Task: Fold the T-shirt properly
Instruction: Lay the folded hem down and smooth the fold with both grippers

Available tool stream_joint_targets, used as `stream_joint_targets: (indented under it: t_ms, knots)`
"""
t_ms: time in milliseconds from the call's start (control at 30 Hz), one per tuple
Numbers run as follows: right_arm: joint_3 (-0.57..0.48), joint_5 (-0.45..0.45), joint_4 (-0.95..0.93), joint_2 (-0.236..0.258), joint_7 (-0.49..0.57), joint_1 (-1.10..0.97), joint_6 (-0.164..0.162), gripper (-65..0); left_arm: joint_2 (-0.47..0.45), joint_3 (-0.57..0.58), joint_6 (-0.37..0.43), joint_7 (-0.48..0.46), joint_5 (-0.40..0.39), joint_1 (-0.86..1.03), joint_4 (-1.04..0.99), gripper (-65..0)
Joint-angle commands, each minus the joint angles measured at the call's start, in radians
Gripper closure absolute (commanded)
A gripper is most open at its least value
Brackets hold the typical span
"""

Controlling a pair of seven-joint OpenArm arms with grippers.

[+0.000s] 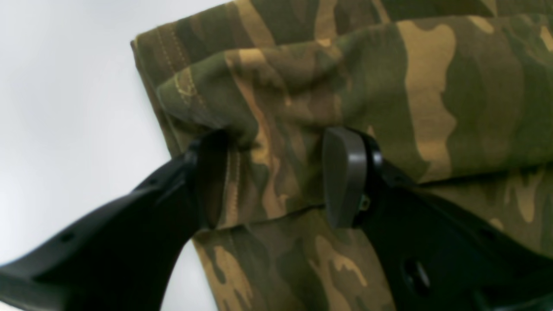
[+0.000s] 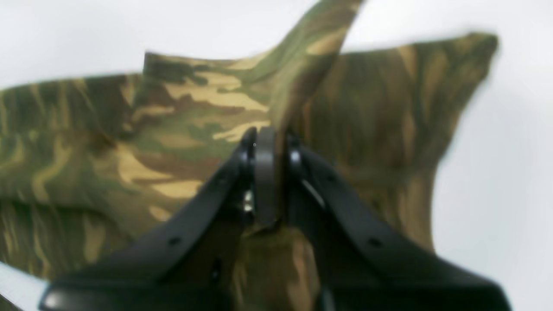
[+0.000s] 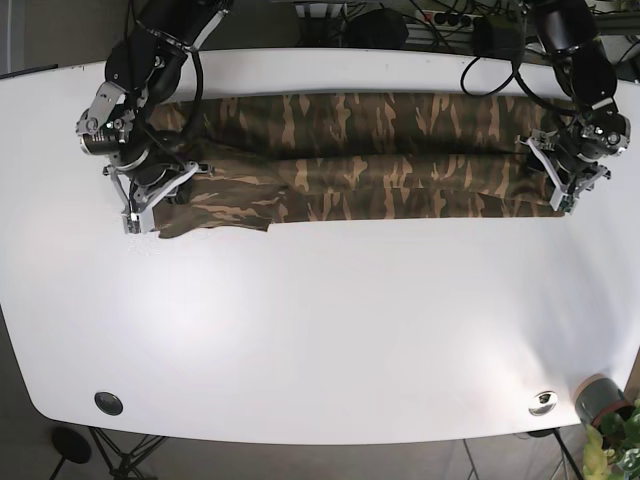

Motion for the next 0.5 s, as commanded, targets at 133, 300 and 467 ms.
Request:
stream_joint_targets:
  t_ms: [133,300,467]
  knots:
    - [0.003,0.101,0.079,0.007,0.021,-0.071,0.004,-3.5,-0.025,-0.006,0.007,0.004,0.015,-0.005,0.003,-32.5]
    - [0.055,0.144,0.065,0.006,0.025,-0.111,0.004,-3.6,-0.025,-0.006,0.007,0.004,0.015,-0.005,0.005,-32.5]
    - [0.088,0.149,0.002,0.012,0.058,-0.148,0.008,-4.1,-0.025,-0.004,0.007,0.004,0.015,-0.005,0.003,-32.5]
